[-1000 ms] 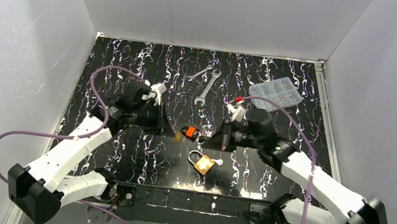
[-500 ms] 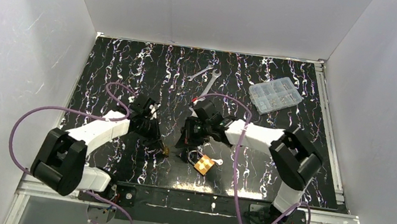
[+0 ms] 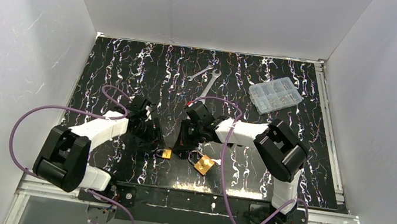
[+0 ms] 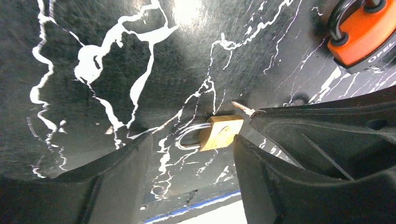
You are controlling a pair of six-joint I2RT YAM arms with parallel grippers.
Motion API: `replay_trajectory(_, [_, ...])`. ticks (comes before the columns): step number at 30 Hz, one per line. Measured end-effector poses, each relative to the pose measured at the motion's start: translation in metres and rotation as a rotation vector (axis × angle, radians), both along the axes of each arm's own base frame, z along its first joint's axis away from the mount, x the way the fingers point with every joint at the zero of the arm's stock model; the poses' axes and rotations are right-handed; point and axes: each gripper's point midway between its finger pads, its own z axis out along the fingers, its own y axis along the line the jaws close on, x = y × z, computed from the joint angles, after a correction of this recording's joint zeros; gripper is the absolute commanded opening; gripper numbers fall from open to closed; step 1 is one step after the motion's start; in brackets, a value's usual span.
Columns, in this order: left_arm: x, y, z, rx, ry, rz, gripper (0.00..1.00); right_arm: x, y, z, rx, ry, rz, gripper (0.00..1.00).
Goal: Lock with the key
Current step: Place the lock at the center of the board, then reset both arms
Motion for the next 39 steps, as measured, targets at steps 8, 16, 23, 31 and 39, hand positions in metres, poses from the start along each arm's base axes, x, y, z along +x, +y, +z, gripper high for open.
replay_trajectory(8, [0.011, 0.015, 0.016, 0.091, -0.057, 0.004, 0.98, -0.001, 0.001, -0.002, -0.007, 0.001, 0.003, 0.47])
replay_trajectory(16, [0.048, 0.01, 0.099, 0.059, -0.309, -0.034, 0.98, 0.0, -0.005, 0.014, -0.015, -0.036, 0.004, 0.55])
replay_trajectory(23, [0.055, -0.019, 0.205, -0.077, -0.589, -0.146, 0.98, 0.006, -0.019, 0.089, 0.054, -0.179, -0.019, 0.56])
replay_trajectory(31, [0.029, -0.078, 0.315, -0.239, -0.815, -0.359, 0.98, 0.017, -0.054, 0.216, 0.203, -0.44, -0.108, 0.62])
replay_trajectory(39, [0.021, -0.088, 0.332, -0.227, -0.836, -0.431, 0.98, 0.01, -0.117, 0.296, 0.269, -0.64, -0.228, 0.67])
